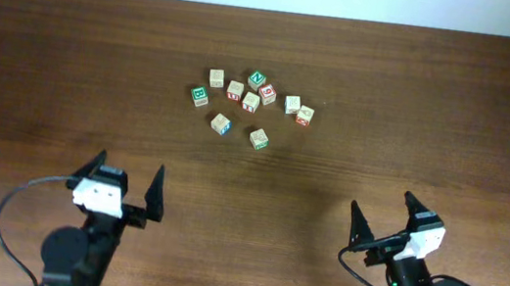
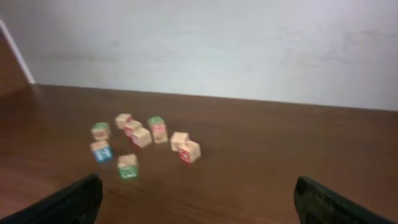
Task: Rotate 3 blocks
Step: 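Raise both arms from rest toward the block cluster, then lower the right gripper onto the blue D block and grasp it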
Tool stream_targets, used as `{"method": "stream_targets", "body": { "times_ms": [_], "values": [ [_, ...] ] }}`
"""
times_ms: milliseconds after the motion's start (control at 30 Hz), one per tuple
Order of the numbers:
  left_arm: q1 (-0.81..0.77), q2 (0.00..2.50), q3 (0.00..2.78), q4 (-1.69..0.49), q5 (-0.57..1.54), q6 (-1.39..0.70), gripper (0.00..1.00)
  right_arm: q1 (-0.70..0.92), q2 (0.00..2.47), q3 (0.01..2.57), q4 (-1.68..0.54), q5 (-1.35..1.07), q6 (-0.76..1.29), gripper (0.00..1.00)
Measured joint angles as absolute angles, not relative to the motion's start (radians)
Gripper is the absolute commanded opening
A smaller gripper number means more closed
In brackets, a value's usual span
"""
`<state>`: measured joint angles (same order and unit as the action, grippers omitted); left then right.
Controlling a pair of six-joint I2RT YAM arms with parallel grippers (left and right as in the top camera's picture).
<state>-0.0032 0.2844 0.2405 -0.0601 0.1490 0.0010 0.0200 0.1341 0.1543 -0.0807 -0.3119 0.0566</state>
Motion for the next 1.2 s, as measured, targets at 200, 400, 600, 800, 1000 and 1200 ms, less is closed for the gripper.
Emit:
{"method": "stream_targets", "body": {
  "times_ms": [200,400,600,800,1000,1200],
  "values": [
    [-0.003,0.717,0.579,-0.046,0.267,0.001,0.99,0.02,0.603,0.563,-0.237,-0.457,0.059,0.98],
    [-0.003,1.213,1.077,-0.484,0.353,0.004,0.99,0.02,1.235,1.286,-0.78,-0.499,0.055,0.98],
    [-0.003,1.437,1.348,-0.672,0.363,0.004,0.99,0.1,1.718,1.776,-0.989,-0.492,0.059,0.98],
    [-0.003,1.438,1.356,-0.678,0.364,0.004,0.99,0.202,1.98,1.829,-0.797,-0.365,0.293,0.98],
    [-0.003,1.438,1.356,-0.678,0.364,0.004,0.99,0.234,2.193,1.829,-0.785,-0.28,0.408,0.76],
    [-0.003,1.438,1.356,-0.678,0.363,0.004,0.99,0.287,2.277,1.829,-0.785,-0.202,0.443,0.7]
  ]
}}
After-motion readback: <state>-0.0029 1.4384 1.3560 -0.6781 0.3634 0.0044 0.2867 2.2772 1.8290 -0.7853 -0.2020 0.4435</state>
